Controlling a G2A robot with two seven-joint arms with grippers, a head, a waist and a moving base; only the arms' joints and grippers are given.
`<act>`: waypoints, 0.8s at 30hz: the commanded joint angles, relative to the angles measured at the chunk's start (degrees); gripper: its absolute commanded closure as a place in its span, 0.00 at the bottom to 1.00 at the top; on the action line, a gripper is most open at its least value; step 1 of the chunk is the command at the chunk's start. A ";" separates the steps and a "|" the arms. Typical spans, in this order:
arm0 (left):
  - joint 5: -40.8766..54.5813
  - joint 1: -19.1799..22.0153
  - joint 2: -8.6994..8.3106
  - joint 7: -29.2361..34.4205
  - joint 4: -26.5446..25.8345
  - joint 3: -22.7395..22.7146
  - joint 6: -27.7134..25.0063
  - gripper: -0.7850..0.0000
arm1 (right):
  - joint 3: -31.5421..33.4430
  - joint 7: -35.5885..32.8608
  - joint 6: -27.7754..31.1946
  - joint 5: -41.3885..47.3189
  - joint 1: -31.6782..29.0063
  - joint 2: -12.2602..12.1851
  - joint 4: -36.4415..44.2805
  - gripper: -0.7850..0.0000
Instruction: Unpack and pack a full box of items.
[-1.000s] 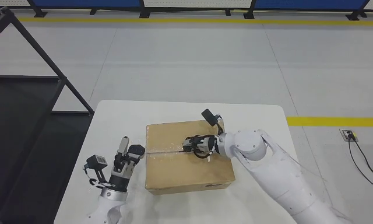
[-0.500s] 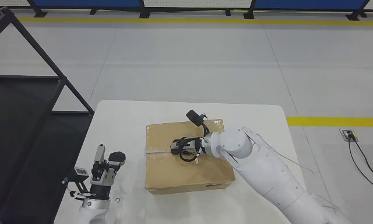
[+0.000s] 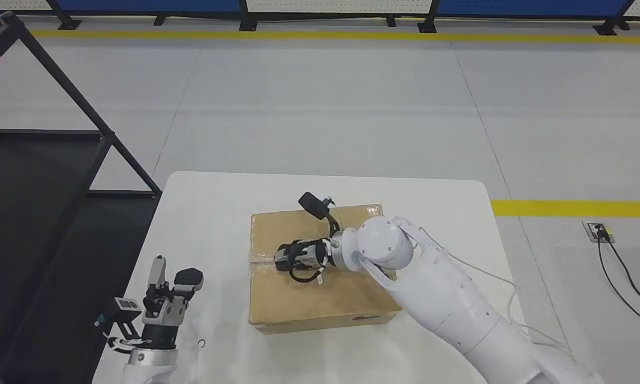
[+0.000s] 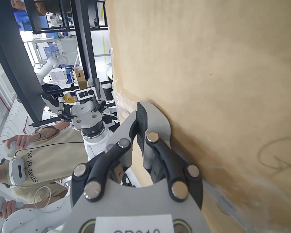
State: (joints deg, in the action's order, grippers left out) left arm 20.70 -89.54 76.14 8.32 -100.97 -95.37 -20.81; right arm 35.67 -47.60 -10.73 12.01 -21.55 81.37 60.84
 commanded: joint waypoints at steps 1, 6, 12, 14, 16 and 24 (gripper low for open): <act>0.08 0.01 0.00 0.13 0.13 -0.08 0.06 0.00 | -0.30 0.09 0.27 0.06 0.19 0.46 -0.39 1.00; 0.16 0.08 -0.05 0.63 0.59 -0.51 0.08 0.00 | -0.91 -0.07 0.97 0.22 0.60 1.53 -1.52 1.00; 0.51 0.31 -0.11 1.45 1.41 -0.96 0.36 0.00 | -1.21 -0.59 1.86 0.94 0.96 2.73 -2.93 1.00; 0.59 0.45 -0.12 1.61 1.74 -0.94 0.52 0.00 | -1.21 -0.74 2.10 0.97 1.12 3.05 -3.43 1.00; 0.57 0.53 -0.12 1.91 2.00 -0.78 0.58 0.00 | -1.21 -0.80 2.10 0.62 1.33 3.30 -3.73 1.00; -0.18 1.08 -0.11 2.85 1.86 0.15 1.05 0.00 | 1.93 -2.85 -0.28 -2.04 0.48 2.06 -1.25 1.00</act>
State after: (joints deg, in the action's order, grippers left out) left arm 20.63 -88.55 76.04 11.05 -98.96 -95.35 -19.85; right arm 37.01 -50.22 -10.50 10.53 -20.69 83.77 58.93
